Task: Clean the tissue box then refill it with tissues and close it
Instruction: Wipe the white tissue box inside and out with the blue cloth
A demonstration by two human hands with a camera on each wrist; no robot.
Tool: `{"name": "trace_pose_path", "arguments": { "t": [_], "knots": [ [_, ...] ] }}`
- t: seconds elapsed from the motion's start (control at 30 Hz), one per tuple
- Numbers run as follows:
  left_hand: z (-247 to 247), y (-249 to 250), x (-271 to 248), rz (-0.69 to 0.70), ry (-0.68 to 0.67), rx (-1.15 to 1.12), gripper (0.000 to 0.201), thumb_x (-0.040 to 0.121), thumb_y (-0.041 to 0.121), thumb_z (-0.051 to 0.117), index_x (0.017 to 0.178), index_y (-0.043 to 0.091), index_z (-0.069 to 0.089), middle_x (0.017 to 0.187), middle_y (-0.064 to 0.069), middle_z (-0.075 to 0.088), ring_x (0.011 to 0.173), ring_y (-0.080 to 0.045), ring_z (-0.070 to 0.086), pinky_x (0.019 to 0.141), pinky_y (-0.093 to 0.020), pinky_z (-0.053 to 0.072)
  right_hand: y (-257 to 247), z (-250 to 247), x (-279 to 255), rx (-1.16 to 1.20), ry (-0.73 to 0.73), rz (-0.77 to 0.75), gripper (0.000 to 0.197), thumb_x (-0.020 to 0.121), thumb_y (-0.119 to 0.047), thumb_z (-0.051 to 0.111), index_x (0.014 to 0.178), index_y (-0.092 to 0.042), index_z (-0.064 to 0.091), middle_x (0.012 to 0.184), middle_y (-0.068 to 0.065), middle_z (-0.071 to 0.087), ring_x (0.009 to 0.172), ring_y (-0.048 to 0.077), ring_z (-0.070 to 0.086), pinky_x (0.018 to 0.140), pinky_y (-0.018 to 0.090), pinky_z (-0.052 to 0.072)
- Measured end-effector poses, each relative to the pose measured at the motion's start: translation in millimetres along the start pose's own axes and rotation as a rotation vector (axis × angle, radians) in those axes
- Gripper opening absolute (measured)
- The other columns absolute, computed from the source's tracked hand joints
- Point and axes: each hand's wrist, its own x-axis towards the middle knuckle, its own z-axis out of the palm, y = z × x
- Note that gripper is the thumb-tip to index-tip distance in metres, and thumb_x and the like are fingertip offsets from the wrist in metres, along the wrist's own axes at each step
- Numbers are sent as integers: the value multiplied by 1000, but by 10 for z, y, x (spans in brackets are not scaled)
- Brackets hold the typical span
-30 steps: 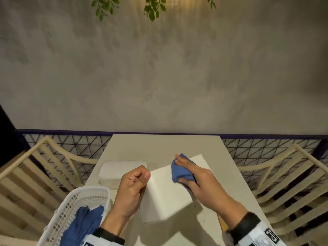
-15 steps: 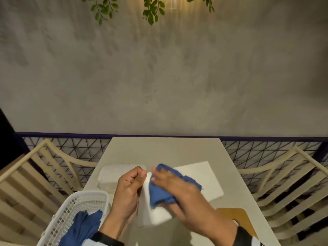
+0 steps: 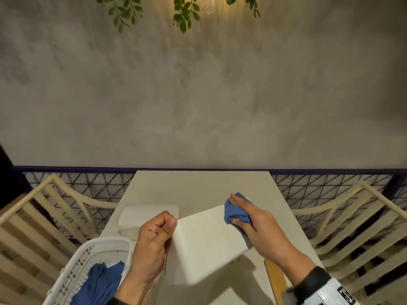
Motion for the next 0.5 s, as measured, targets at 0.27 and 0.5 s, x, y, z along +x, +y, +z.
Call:
{"name": "trace_pose_path", "arguments": {
  "t": [0.27, 0.5],
  "knots": [
    [31, 44, -56, 50, -33, -38, 50, 42, 58, 84, 47, 20, 53, 46, 8, 42, 46, -3, 37, 44, -14, 33, -409, 203, -347, -51, -267, -583, 64, 84, -4, 54, 142, -20, 33, 152, -3, 27, 141, 11, 21, 116, 23, 14],
    [-89, 181, -135, 44, -59, -53, 53, 42, 54, 86, 45, 17, 48, 47, 7, 36, 44, -6, 32, 43, -16, 28, 79, -292, -22, 33, -116, -70, 46, 89, -17, 61, 118, -46, 41, 125, -28, 45, 115, -18, 39, 91, -3, 28]
  ]
}}
